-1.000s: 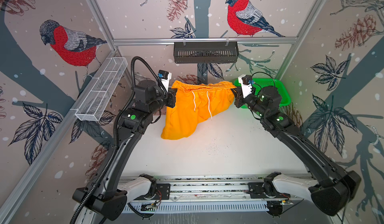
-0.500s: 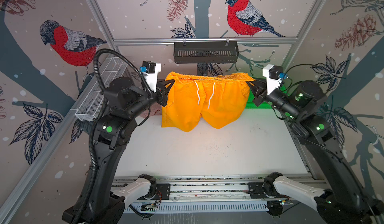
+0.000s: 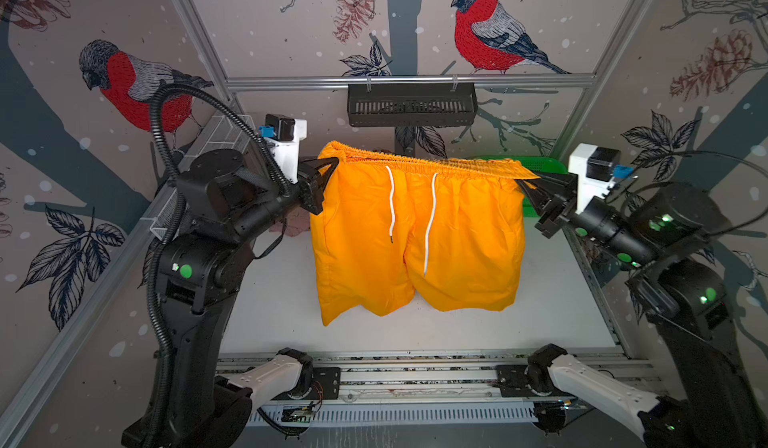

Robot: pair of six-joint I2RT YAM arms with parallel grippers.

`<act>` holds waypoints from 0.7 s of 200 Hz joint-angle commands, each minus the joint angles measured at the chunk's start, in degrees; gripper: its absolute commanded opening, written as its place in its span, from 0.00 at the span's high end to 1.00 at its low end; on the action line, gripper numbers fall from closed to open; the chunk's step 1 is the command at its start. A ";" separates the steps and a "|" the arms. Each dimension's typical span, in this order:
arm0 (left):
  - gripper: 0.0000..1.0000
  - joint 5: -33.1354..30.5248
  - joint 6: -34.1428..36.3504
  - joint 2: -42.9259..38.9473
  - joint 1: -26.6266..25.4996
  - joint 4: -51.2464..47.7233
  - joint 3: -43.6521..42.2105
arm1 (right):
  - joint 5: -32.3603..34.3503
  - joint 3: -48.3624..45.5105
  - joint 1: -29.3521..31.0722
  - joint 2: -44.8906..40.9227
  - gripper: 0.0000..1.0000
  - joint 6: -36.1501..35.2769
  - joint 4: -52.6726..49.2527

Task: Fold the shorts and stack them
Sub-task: 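Lower the hanging shorts flat onto the table with both grippers and release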

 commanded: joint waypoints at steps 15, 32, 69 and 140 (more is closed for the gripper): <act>1.00 -16.46 1.22 6.03 0.45 10.61 -10.39 | 11.68 -10.25 -2.15 6.63 1.00 -0.79 13.13; 1.00 -17.56 2.38 11.42 0.48 14.61 -12.55 | 9.44 -15.58 -5.21 11.23 1.00 -0.61 21.57; 1.00 -20.46 5.52 21.55 2.10 30.54 -20.73 | 1.02 -27.42 -13.68 23.26 1.00 0.88 47.88; 1.00 -19.49 6.04 46.14 7.31 40.78 -12.53 | -10.63 -10.69 -18.70 57.39 1.00 -0.61 51.07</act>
